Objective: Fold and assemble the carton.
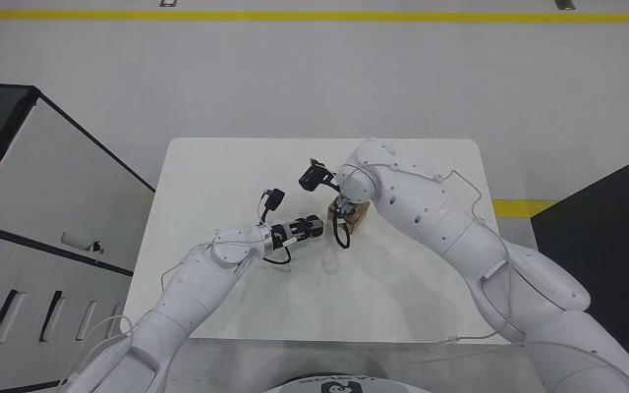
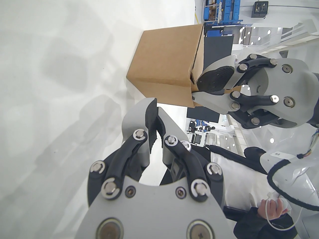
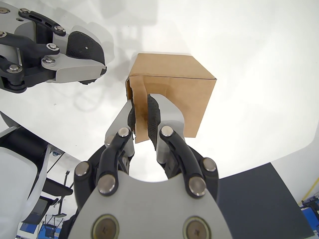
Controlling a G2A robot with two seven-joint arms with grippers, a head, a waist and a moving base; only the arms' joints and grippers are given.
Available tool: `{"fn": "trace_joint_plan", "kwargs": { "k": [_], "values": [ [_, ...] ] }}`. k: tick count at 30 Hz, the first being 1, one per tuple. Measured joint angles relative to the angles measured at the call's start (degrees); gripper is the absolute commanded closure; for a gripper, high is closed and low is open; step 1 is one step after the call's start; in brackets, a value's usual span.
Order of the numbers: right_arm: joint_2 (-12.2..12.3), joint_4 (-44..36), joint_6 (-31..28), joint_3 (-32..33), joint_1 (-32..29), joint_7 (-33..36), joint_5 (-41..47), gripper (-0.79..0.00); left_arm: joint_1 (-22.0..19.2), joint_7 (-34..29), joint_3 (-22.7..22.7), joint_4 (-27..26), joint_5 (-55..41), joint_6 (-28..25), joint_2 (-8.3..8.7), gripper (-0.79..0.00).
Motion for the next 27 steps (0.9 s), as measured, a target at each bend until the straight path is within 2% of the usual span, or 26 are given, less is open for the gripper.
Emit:
{"fn": "trace_joint_plan", "kwargs": {
  "k": [3, 7, 12, 14, 17, 21, 25, 26, 27],
  "values": [
    [-0.1, 0.5, 0.0, 0.8, 0.1, -0.2, 0.9, -0.206, 0.0, 0.0, 0.0, 0.0, 0.0, 0.0, 0.00, 0.000],
    [0.0, 1.2, 0.3, 1.9, 0.0, -0.6, 1.8, -0.191, 0.0, 0.0, 0.0, 0.0, 0.0, 0.0, 0.00, 0.000],
    [0.3, 2.1, 1.0, 4.1, -0.4, -1.7, 4.0, -0.102, 0.0, 0.0, 0.0, 0.0, 0.0, 0.0, 0.00, 0.000],
    [0.4, 2.5, 1.3, 5.0, -0.6, -1.9, 4.9, -0.111, 0.0, 0.0, 0.0, 0.0, 0.0, 0.0, 0.00, 0.000],
    [0.6, 2.8, 1.3, 6.1, -1.0, -2.0, 6.3, -0.166, 0.0, 0.0, 0.0, 0.0, 0.0, 0.0, 0.00, 0.000],
    [0.8, 3.1, 1.2, 7.1, -1.3, -1.9, 7.1, -0.169, 0.0, 0.0, 0.0, 0.0, 0.0, 0.0, 0.00, 0.000],
    [1.0, 3.2, 1.2, 7.8, -1.7, -1.9, 7.8, -0.105, 0.0, 0.0, 0.0, 0.0, 0.0, 0.0, 0.00, 0.000],
    [1.0, 3.3, 1.3, 8.0, -1.8, -2.0, 8.0, -0.074, 0.0, 0.0, 0.0, 0.0, 0.0, 0.0, 0.00, 0.000],
    [1.0, 3.4, 1.4, 8.2, -1.8, -2.1, 8.2, 0.000, 0.0, 0.0, 0.0, 0.0, 0.0, 0.0, 0.00, 0.000]
  ]
}}
